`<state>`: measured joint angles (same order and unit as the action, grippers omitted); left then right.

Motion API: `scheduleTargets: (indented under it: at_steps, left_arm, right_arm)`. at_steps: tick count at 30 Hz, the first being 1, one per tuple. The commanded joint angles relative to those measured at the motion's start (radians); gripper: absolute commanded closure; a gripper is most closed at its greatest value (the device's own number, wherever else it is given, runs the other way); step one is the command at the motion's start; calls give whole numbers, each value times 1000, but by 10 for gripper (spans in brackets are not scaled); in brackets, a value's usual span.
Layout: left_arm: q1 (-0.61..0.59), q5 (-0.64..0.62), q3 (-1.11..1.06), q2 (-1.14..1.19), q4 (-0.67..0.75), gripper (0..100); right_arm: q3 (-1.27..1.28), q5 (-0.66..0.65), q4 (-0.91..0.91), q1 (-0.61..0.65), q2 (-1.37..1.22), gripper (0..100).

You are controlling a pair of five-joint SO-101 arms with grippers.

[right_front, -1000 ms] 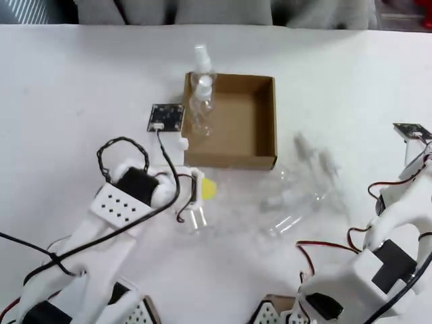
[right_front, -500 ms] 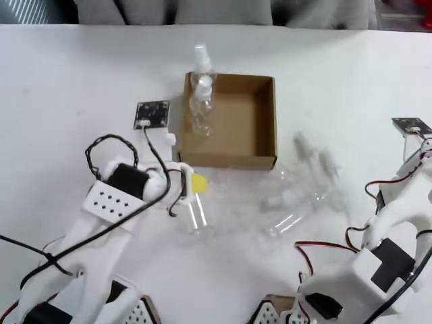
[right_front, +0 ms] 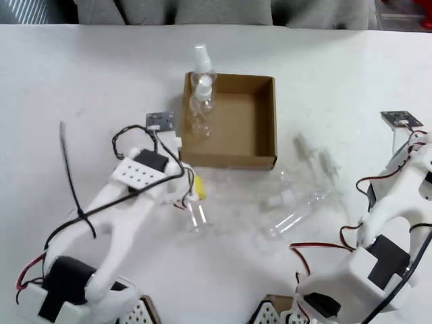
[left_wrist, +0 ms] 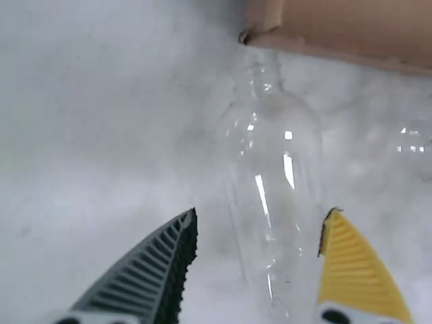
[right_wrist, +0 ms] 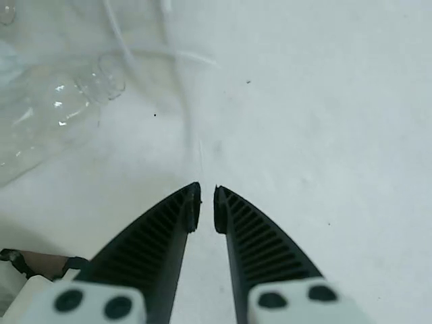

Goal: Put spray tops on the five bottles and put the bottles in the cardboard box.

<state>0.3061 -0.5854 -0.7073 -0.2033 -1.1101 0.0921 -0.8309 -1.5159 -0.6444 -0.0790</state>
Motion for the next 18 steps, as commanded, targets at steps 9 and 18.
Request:
scheduleTargets:
  at_steps: [9,18]
  left_arm:
    - [-8,-69,87,165,97,709]
    - [-2,-68,103,228,95,715]
  right_arm:
    - [-14,5,8,33,7,981]
    - [-14,8,10,35,7,981]
